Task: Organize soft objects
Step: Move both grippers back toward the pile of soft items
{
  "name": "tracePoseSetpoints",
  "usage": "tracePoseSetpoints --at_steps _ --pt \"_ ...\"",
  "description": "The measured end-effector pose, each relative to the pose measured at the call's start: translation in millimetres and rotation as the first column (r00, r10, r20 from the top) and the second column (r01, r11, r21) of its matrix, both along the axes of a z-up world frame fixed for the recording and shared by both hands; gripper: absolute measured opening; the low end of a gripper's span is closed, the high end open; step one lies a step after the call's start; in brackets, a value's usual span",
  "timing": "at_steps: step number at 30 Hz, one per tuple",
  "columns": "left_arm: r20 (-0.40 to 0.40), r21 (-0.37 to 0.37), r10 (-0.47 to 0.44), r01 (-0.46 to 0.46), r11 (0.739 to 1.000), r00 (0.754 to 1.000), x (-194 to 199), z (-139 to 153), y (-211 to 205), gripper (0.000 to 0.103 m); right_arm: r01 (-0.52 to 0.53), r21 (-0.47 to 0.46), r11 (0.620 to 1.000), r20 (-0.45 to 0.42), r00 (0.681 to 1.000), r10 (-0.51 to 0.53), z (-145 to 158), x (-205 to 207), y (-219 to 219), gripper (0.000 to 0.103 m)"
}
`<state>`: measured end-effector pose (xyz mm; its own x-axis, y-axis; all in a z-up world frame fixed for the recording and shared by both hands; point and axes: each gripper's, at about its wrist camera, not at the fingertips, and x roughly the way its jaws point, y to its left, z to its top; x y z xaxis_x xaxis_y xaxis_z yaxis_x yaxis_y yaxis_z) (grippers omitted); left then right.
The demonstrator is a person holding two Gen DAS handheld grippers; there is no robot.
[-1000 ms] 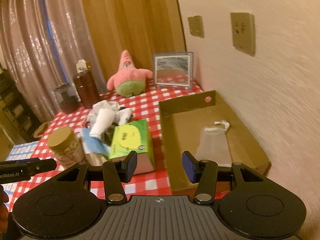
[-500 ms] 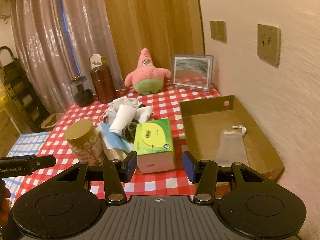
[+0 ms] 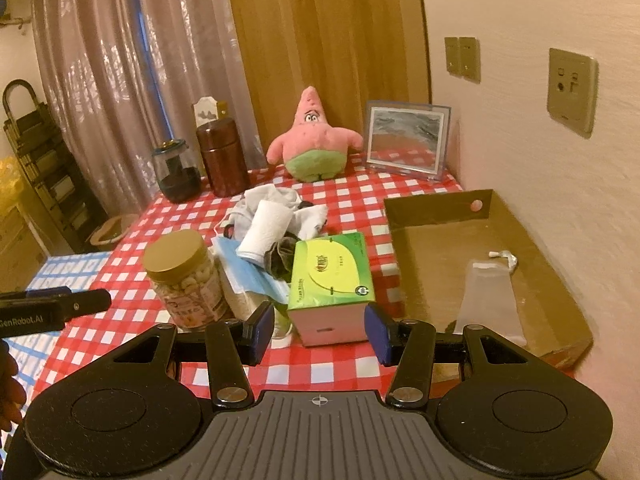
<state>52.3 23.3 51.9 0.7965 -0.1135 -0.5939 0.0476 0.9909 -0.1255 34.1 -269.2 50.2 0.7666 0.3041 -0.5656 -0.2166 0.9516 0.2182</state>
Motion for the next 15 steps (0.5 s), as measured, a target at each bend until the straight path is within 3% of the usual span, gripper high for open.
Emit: tracePoseSetpoints --at_steps 15 --pt "0.020 0.048 -0.045 0.044 0.998 0.999 41 1 16 0.083 -0.068 -0.035 0.997 0.009 0.998 0.068 -12 49 38 0.050"
